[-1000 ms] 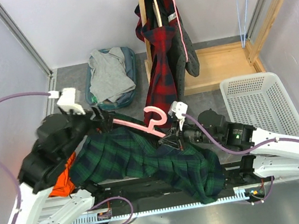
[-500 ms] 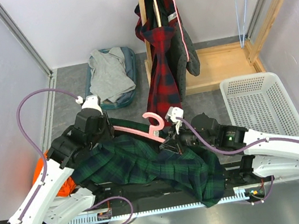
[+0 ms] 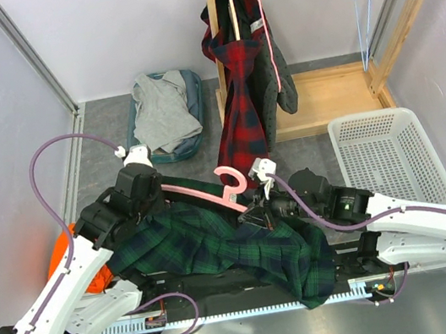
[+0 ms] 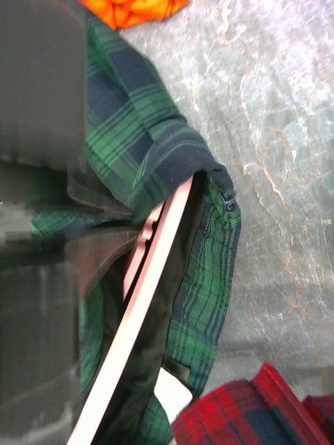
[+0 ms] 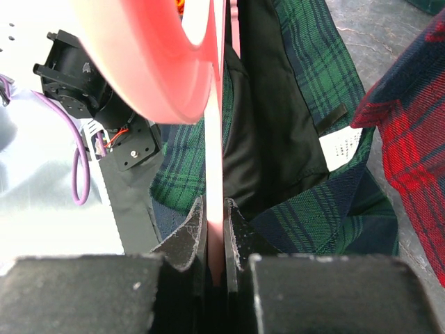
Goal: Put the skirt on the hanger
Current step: Hang the skirt on the hanger.
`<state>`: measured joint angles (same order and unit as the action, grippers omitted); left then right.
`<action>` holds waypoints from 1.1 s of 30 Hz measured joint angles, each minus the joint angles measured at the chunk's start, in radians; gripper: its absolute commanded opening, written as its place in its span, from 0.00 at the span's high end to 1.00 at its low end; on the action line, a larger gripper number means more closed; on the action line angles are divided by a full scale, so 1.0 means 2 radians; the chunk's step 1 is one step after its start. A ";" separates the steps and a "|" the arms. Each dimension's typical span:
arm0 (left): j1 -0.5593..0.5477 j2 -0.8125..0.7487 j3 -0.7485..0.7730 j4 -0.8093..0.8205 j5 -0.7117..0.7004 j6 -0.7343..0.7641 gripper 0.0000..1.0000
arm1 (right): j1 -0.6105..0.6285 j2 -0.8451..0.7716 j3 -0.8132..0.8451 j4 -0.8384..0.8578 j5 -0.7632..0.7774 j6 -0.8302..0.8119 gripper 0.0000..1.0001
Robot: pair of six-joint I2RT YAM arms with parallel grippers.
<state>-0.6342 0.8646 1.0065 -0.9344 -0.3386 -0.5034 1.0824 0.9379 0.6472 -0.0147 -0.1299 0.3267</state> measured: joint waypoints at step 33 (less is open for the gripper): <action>0.002 -0.045 0.102 0.001 0.427 0.218 0.75 | 0.000 0.043 0.063 0.013 -0.014 -0.035 1.00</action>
<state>-0.6300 0.7750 1.2114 -0.9318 0.5156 -0.0681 1.0828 1.0237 0.7734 0.0105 -0.1585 0.2562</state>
